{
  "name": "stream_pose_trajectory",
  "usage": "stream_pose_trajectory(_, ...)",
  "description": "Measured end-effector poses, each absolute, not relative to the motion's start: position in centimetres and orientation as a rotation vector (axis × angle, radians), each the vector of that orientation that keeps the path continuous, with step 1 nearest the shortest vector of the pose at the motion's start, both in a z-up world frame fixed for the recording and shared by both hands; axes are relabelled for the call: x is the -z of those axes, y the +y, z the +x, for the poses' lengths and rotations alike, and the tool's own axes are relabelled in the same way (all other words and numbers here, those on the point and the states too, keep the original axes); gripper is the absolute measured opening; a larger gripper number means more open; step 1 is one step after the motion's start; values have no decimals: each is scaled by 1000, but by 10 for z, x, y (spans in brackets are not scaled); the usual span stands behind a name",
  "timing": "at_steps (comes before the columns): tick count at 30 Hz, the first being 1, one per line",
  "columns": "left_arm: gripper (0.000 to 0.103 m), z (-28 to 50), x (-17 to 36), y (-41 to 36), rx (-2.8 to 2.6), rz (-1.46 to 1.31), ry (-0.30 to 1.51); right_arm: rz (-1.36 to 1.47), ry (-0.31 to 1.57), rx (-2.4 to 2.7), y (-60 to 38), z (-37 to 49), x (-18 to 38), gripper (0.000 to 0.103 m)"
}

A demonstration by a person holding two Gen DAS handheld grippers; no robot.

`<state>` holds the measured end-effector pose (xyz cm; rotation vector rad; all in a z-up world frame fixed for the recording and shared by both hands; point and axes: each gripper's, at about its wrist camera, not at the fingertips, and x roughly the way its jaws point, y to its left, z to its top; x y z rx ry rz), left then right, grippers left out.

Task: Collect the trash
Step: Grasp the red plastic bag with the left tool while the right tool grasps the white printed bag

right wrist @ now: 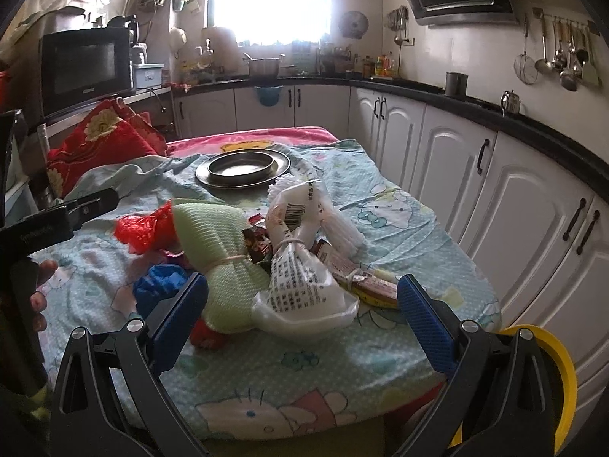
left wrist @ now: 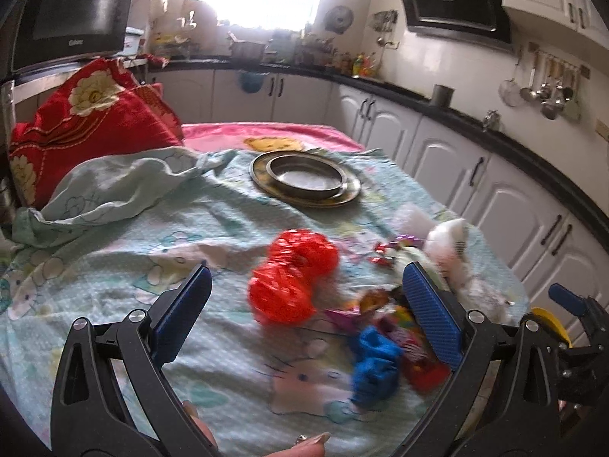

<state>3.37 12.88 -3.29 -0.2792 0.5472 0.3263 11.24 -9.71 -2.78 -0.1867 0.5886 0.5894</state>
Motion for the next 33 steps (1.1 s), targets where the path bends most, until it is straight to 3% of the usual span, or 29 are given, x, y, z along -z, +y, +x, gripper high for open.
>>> stream_pose_trajectory(16, 92, 93, 77, 175, -349, -336, 752, -243, 690, -632, -68, 159, 59, 95)
stream_pose_trajectory(21, 92, 97, 91, 182, -349, -380, 762, -253, 739, -641, -67, 165, 73, 78)
stream_pose_trajectory(24, 92, 96, 101, 187, -331, -420, 770, -231, 749, -658, -71, 167, 76, 73)
stream_pose_trajectory(28, 91, 92, 110, 190, -289, -494, 766, -254, 730, -682, -69, 161, 75, 57)
stream_pose_trajectory(29, 89, 91, 110, 190, -290, -496, 763, -257, 730, -684, -69, 161, 75, 51)
stream_pose_trajectory(33, 67, 88, 109, 188, -277, -482, 756, -256, 746, -706, -69, 159, 76, 42)
